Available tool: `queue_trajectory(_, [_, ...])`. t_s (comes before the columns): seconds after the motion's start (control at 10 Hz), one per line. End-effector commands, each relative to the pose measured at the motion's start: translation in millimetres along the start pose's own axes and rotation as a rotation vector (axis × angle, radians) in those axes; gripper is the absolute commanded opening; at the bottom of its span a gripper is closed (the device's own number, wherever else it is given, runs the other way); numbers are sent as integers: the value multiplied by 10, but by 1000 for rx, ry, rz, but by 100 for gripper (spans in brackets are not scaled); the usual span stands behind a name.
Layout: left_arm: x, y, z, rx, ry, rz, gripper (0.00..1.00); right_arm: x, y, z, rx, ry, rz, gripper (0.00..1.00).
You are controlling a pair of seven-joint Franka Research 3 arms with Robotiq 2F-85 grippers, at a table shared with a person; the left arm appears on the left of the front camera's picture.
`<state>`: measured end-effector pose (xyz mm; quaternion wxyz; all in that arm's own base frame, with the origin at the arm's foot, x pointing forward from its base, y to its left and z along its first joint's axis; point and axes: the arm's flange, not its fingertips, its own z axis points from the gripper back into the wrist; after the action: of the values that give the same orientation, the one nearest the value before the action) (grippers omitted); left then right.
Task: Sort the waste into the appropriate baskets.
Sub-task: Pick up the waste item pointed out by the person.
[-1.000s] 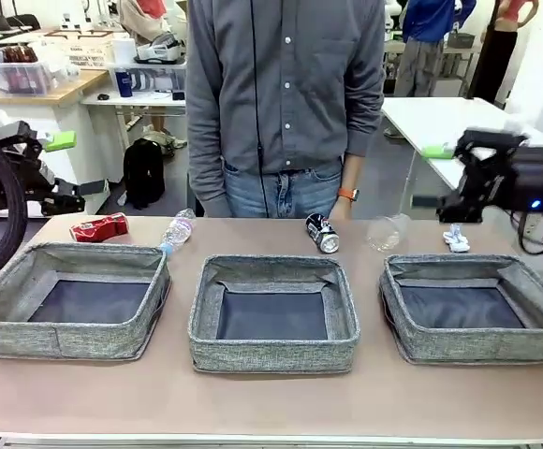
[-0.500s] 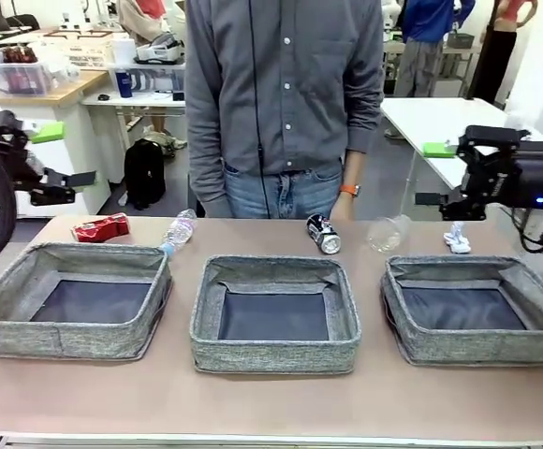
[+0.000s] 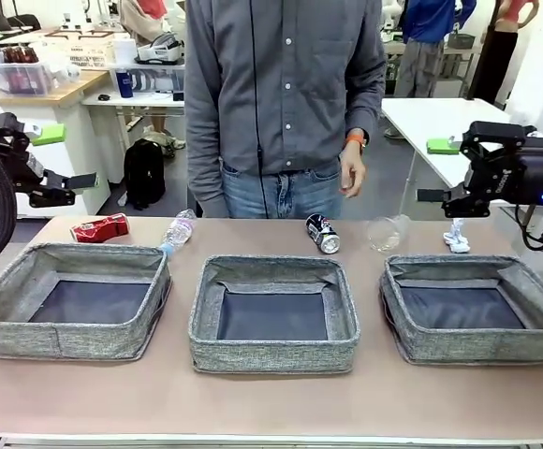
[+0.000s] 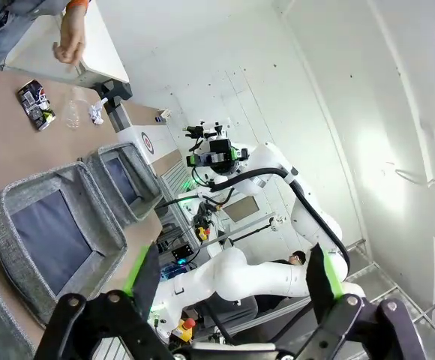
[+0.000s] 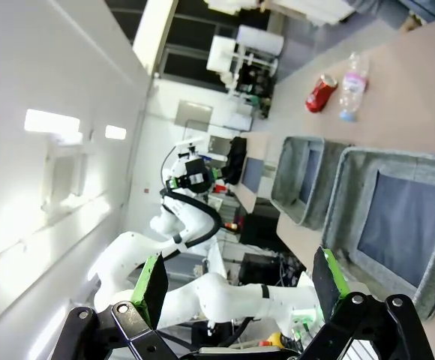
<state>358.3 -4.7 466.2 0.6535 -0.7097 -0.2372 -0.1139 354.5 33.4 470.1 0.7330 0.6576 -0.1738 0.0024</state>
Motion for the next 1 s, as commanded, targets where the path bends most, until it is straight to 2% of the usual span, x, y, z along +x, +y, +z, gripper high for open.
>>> queue_trajectory(0.0, [-7,-20,-6,-19,-5,-5,100,-5,11,-27,25,-14,-2,100])
queue_trajectory(0.9, [-7,-20,-6,-19,-5,-5,100,-3,1,7,0,2,0,100])
